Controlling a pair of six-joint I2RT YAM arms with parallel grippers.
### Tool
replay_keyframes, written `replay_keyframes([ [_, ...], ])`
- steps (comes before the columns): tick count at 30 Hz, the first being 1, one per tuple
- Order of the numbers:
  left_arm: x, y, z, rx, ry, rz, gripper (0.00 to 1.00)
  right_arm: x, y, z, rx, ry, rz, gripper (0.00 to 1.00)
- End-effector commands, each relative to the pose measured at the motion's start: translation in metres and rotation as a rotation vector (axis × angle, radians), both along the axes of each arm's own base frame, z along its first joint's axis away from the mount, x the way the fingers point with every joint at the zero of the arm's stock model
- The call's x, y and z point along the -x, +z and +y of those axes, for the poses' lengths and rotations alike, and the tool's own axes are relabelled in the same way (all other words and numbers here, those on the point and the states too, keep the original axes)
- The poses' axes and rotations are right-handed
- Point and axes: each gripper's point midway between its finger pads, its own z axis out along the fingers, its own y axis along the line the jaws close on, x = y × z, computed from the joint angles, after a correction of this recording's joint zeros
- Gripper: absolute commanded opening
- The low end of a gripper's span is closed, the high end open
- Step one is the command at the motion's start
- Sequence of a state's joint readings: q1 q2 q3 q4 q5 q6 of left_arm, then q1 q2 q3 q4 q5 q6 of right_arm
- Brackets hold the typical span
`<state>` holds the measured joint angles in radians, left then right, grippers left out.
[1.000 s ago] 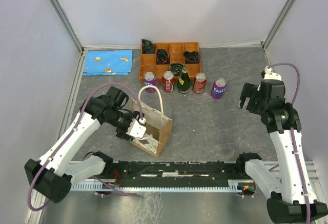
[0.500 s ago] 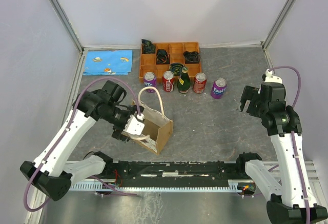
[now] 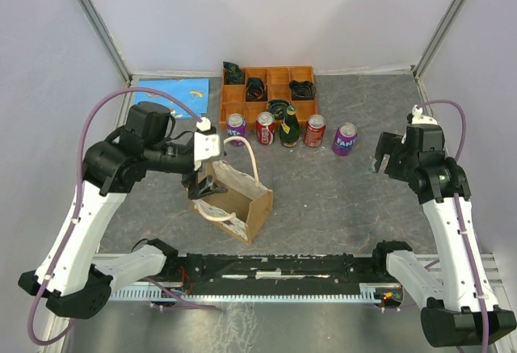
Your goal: Place the beverage into the canvas bag
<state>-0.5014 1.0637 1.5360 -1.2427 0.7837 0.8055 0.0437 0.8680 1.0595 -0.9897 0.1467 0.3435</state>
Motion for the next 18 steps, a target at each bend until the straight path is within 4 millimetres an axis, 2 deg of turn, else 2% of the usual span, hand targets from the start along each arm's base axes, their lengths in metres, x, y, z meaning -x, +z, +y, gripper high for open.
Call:
replay_keyframes([
  [1, -0.052, -0.007, -0.004, 0.082, 0.395, 0.151, 0.86, -0.015, 0.013, 0.004, -0.012, 0.02, -0.058, 0.97],
  [3, -0.078, -0.033, 0.007, 0.039, 0.575, 0.178, 0.81, -0.015, 0.014, 0.004, -0.012, 0.026, -0.061, 0.97],
  [5, -0.092, -0.054, 0.014, 0.011, 0.682, 0.213, 0.81, -0.014, 0.016, 0.004, -0.005, 0.031, -0.06, 0.97],
  [12, -0.122, -0.109, 0.039, -0.127, 0.857, 0.166, 0.83, 0.001, 0.014, -0.004, 0.05, 0.042, -0.046, 0.98],
  [15, -0.132, -0.123, 0.051, -0.177, 0.931, 0.144, 0.83, 0.006, 0.013, -0.006, 0.059, 0.04, -0.04, 0.98],
  [18, -0.133, -0.138, 0.06, -0.233, 0.949, 0.13, 0.82, 0.008, 0.015, -0.008, 0.064, 0.033, -0.049, 0.98],
])
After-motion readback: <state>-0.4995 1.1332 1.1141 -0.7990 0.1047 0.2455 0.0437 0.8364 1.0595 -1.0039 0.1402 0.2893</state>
